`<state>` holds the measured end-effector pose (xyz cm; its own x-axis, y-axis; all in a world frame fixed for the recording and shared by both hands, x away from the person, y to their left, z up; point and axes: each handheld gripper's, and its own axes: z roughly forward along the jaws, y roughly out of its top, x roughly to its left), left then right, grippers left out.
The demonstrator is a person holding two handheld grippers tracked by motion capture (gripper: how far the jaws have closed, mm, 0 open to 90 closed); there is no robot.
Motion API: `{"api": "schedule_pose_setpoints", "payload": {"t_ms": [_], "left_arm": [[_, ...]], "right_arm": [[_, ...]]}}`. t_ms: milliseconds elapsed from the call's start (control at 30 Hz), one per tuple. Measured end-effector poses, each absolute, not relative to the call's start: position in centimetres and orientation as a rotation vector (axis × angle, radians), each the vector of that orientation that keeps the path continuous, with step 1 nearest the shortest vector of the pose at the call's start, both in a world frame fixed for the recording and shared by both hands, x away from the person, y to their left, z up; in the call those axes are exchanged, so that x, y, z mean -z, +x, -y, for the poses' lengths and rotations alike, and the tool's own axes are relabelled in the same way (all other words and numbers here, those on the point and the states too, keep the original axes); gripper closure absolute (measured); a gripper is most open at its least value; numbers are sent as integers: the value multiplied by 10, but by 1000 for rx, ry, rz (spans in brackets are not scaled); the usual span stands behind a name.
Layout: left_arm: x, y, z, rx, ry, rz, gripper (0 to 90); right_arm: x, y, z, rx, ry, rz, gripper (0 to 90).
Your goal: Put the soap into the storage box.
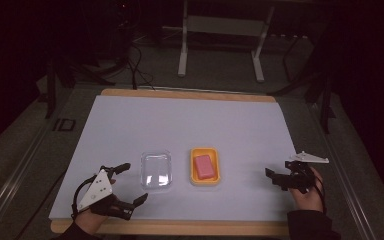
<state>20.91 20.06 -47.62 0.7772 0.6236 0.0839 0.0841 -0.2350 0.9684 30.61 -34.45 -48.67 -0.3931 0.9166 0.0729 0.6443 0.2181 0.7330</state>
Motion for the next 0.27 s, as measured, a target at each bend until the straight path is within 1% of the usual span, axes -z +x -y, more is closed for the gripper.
{"api": "schedule_pose_setpoints", "payload": {"t_ms": [267], "left_arm": [[476,208,-201,-554,1757,-555,2]], "right_arm": [[488,308,345,-979,1450,-2127,133]]}}
